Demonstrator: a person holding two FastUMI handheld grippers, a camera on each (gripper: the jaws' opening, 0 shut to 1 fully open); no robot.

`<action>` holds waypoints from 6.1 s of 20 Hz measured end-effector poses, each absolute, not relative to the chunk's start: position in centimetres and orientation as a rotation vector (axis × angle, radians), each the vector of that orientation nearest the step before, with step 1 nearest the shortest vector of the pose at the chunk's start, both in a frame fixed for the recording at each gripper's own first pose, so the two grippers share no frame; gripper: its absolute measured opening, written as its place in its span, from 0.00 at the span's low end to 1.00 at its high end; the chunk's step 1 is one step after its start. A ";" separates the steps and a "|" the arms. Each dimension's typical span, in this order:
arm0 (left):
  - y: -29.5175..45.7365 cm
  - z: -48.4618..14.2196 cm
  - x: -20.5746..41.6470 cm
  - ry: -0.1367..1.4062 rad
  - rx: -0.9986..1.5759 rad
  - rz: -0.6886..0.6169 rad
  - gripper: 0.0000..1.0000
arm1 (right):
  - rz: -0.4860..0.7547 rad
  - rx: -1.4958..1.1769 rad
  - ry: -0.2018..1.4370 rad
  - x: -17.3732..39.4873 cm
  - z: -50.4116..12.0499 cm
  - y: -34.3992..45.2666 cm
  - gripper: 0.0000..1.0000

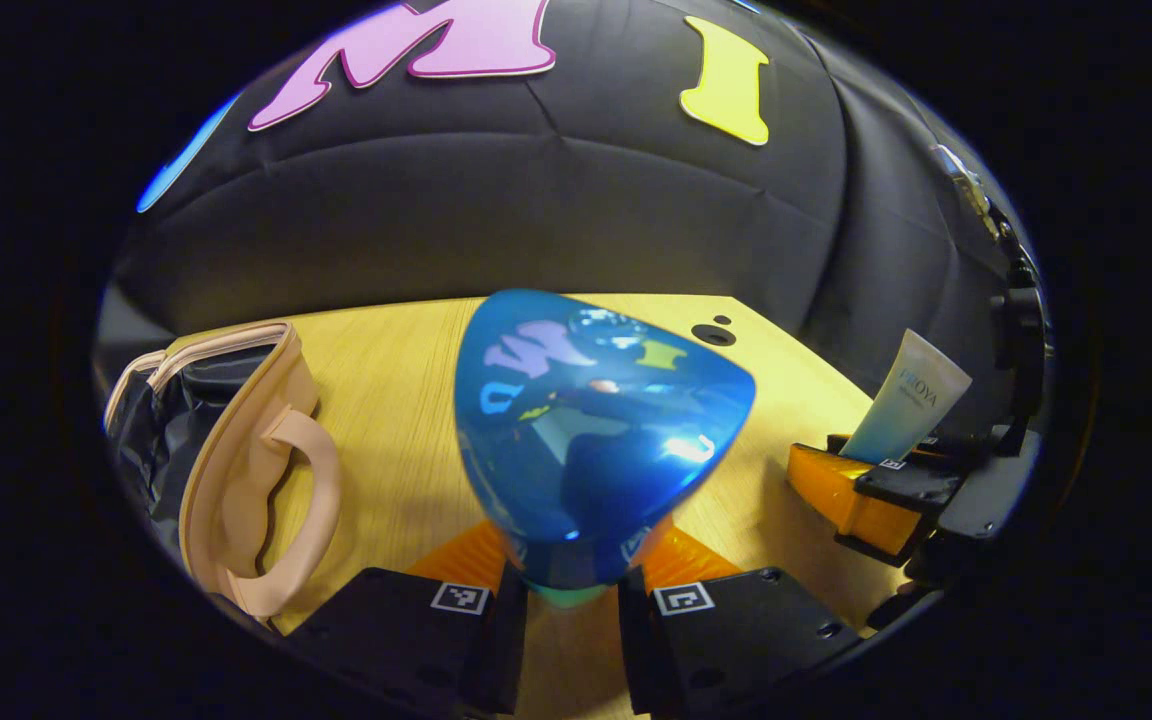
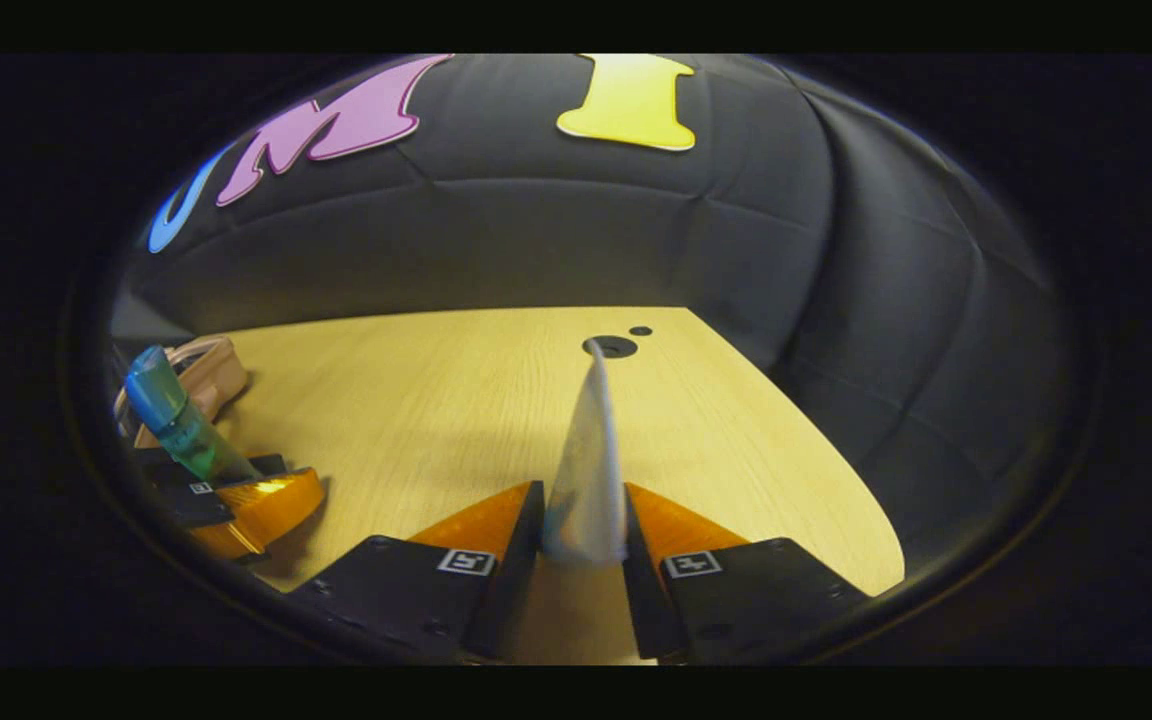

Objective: First open the suitcase, pack the skin care products into it, and then close the suitcase.

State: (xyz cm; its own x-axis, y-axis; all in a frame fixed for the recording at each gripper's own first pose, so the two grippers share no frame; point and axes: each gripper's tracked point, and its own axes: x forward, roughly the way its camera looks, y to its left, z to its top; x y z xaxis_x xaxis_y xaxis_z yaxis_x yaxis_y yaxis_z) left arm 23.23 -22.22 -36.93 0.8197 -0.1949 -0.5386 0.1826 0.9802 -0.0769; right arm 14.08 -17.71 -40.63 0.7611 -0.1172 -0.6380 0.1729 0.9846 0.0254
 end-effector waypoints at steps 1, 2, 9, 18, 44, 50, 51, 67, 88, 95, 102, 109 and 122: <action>-22.2 -37.0 23.2 0.576 -0.029 -0.202 0.46 | -0.164 0.093 0.687 14.4 -40.9 -17.8 0.45; -22.2 -36.9 23.1 0.575 -0.038 -0.203 0.45 | -0.169 0.100 0.689 14.3 -40.7 -17.8 0.39; -22.1 -36.0 22.3 0.536 -0.068 -0.224 0.43 | -0.145 0.036 0.654 12.8 -37.5 -17.8 0.40; -13.8 -24.9 18.7 0.407 -0.076 -0.159 0.43 | -0.028 0.034 0.565 9.7 -29.0 -11.4 0.40; 11.2 -37.1 14.6 0.993 -0.090 0.066 0.43 | 0.291 0.108 0.442 6.0 -16.4 10.7 0.39; 11.6 -38.2 15.2 1.079 -0.089 0.086 0.43 | 0.337 0.132 0.509 7.6 -19.3 12.3 0.39; 11.5 -38.1 14.9 1.085 -0.089 0.089 0.43 | 0.343 0.142 0.526 7.9 -19.8 12.7 0.31; 17.8 -26.5 8.5 0.729 -0.228 0.216 0.95 | 0.364 0.234 0.832 11.6 -29.6 20.3 0.39; 20.4 -28.1 3.3 0.738 -0.357 0.284 0.95 | 0.298 0.220 0.984 11.2 -31.3 22.8 0.80; 29.7 -24.9 2.7 0.638 -0.403 0.366 0.95 | 0.210 0.145 0.804 7.9 -26.3 17.8 0.97; 42.9 -26.6 5.7 0.631 -0.479 0.397 0.95 | 0.071 0.152 0.766 -1.2 -24.2 12.1 0.97; 48.0 -32.2 10.6 0.600 -0.933 0.428 0.95 | 0.020 0.062 0.772 -7.2 -22.8 9.2 0.97; 46.9 -35.2 14.9 0.659 -1.124 0.376 0.19 | 0.033 0.072 0.826 -10.0 -23.3 9.3 0.98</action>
State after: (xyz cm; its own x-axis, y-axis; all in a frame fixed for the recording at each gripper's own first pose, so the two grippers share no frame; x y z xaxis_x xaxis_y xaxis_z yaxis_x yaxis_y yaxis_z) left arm 14.91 46.94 -35.22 0.7537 -0.0461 -0.6556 -0.5878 0.3990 -0.7038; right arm -9.97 9.28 -23.34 0.6771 0.0575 -0.7336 -0.0016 0.9971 0.0767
